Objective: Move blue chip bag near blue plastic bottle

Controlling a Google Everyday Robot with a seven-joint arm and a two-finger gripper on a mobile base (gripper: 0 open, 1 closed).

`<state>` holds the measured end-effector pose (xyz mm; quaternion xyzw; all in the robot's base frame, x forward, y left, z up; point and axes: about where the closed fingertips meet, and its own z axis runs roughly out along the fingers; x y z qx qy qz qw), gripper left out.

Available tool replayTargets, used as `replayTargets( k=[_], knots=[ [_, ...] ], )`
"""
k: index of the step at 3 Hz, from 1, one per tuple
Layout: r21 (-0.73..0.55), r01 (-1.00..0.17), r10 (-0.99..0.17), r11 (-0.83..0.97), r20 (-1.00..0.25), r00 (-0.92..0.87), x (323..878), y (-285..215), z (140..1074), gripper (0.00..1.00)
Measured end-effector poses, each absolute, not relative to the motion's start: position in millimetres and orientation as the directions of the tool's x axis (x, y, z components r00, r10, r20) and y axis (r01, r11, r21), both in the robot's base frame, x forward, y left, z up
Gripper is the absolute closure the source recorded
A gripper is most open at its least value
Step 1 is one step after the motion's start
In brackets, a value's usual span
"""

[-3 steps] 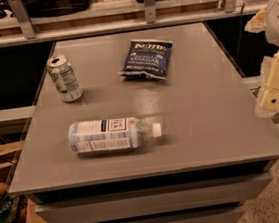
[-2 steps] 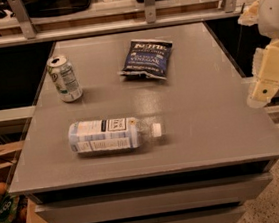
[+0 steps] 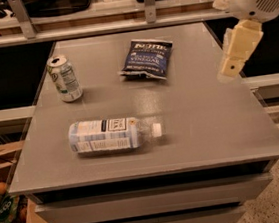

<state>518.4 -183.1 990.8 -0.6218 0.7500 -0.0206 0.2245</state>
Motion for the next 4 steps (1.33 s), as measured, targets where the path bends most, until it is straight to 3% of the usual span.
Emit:
replayTargets(
  k=[1, 4],
  knots=[
    [-0.291, -0.917, -0.902, 0.272, -0.410, -0.137, 560, -160, 977, 0.00],
    [-0.303, -0.909, -0.856, 0.286, -0.506, -0.101, 595, -132, 975, 0.00]
  ],
)
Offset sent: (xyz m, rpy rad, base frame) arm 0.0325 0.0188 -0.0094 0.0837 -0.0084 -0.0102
